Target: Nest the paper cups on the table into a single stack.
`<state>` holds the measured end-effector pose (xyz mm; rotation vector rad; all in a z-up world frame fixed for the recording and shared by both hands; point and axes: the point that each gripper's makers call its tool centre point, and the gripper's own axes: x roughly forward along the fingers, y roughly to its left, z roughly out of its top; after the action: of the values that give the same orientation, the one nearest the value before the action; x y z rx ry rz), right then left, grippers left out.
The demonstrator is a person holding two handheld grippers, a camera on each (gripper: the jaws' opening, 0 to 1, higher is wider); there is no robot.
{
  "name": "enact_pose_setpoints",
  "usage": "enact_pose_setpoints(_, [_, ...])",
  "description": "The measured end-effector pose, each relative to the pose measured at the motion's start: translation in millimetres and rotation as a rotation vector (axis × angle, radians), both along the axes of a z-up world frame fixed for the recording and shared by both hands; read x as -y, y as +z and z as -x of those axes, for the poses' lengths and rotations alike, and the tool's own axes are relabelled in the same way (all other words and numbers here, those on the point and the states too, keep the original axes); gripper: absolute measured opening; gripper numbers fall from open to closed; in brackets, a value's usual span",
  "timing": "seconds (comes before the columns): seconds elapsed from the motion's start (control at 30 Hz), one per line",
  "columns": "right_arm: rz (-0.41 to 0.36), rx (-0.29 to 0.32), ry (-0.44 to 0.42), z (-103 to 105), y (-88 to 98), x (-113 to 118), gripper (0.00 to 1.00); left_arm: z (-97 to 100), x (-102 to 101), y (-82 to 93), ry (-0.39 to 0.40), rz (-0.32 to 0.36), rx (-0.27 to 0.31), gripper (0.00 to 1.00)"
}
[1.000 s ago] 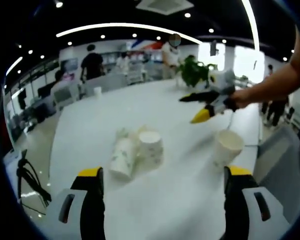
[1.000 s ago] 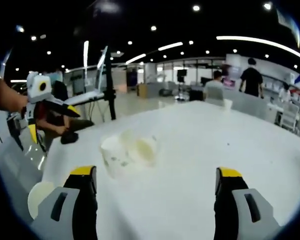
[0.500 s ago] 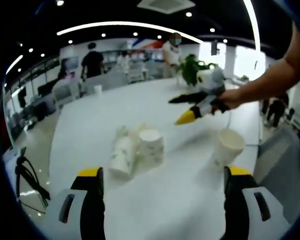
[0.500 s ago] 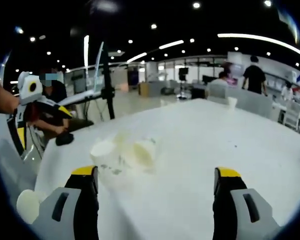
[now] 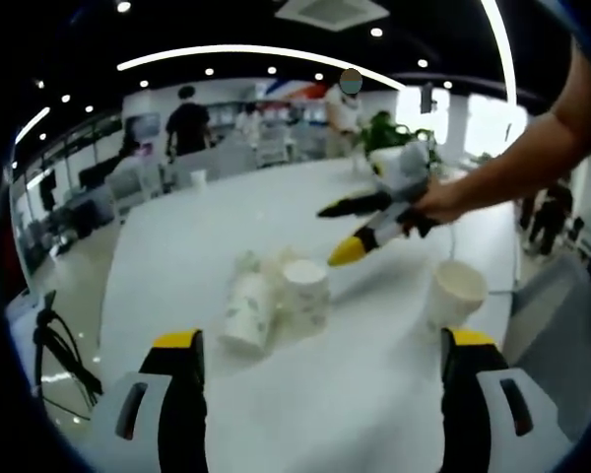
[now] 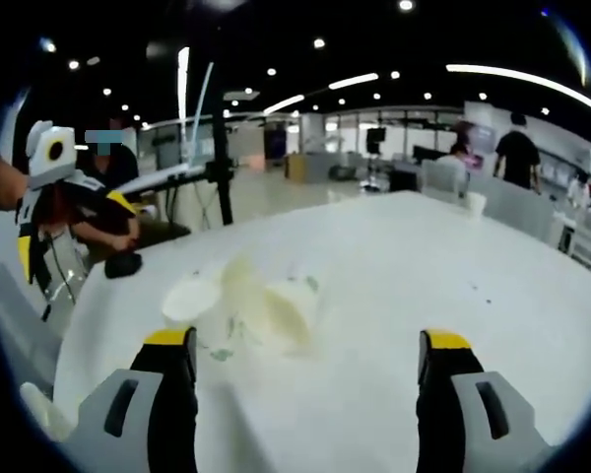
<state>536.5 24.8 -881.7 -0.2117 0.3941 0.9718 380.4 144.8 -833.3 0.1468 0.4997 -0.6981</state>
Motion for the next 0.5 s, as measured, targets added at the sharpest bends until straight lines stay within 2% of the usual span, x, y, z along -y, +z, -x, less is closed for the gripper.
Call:
enact_pose_setpoints(0.13, [0.005,-0.002,-0.003,-6.9,-2.2,-5.8,0.9,-0.8,-0.7,-0.3,0.005,0.0,-0.001,0.98])
enact_pose_setpoints(0.27, [0.023,-0.027,-0.017,-13.0,-9.7,-12.4,0.84,-1.6,1.5,-2.0,0.004,0.005,-0.001,0.97])
enact_pose_setpoints(0.33, [0.038,-0.009,-0.009,-14.4,-12.1,-16.8,0.82,-1.7,2.8,-3.9,0.002,0.003,-0.006,0.97])
enact_pose_setpoints(0.5, [0.057,-0.01,-0.011,-19.4,-19.2,-23.4,0.76,-1.2,3.8,-2.2,-0.003,0.009,-0.005,0.97])
